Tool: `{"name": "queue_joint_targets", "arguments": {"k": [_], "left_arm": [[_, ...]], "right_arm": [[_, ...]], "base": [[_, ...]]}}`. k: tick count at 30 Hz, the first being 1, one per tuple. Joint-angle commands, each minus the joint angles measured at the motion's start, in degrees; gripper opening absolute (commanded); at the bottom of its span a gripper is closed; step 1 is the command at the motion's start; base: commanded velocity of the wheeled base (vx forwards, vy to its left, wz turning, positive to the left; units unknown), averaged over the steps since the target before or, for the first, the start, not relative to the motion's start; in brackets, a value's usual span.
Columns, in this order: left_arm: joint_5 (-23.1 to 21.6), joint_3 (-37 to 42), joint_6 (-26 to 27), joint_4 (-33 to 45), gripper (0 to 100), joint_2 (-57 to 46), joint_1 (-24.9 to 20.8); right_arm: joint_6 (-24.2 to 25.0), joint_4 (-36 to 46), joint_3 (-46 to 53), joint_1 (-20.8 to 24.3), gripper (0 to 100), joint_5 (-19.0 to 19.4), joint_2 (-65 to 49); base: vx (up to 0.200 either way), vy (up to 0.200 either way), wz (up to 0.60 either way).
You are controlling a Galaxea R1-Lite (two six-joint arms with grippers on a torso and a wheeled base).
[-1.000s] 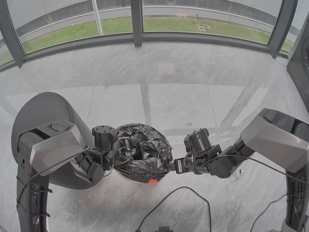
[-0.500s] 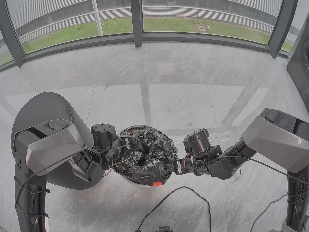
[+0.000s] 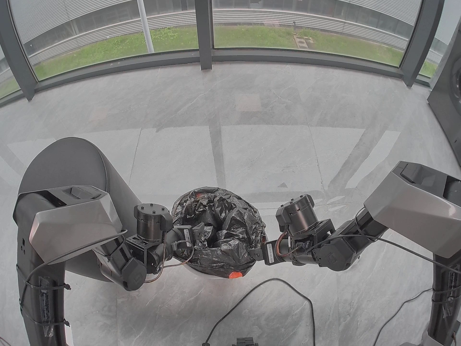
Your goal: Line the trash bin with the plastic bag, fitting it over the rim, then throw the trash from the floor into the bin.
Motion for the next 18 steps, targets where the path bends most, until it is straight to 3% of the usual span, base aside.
{"name": "queue_joint_targets", "arguments": {"k": [1, 13, 18], "left_arm": [[0.2, 4.3, -0.4, 0.4, 100, -0.8, -0.6], [0.3, 4.5, -0.8, 0.5, 100, -5.2, -0.4], [0.3, 8.1, -1.0, 0.5, 100, -9.5, -0.8]], "right_arm": [[-0.1, 0.0, 1.3, 0.3, 100, 0.0, -0.1], [0.0, 0.0, 1.2, 1.1, 100, -0.4, -3.0], [0.2, 0.0, 1.2, 1.1, 100, -1.1, -4.3]], "base": [[0.0, 0.0, 0.0], [0.0, 0.0, 0.0], [0.0, 0.0, 0.0]]}}
